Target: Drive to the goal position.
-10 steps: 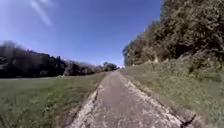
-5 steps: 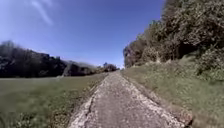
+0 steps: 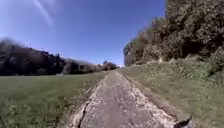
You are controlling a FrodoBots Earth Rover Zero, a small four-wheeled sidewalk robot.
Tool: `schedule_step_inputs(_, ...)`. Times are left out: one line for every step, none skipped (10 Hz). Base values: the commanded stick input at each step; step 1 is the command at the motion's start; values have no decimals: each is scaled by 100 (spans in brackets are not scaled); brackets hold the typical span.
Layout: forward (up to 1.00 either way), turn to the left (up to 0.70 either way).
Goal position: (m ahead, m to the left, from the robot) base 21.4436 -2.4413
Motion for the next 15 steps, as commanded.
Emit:
schedule_step_inputs(85, 0)
schedule_step_inputs(85, 0)
schedule_step_inputs(85, 0)
schedule_step_inputs(85, 0)
schedule_step_inputs(85, 0)
schedule_step_inputs(85, 0)
schedule_step_inputs(85, 0)
schedule_step_inputs(85, 0)
schedule_step_inputs(85, 0)
schedule_step_inputs(85, 0)
schedule_step_inputs(85, 0)
schedule_step_inputs(85, 0)
schedule_step_inputs(85, 0)
schedule_step_inputs(85, 0)
schedule_step_inputs(85, 0)
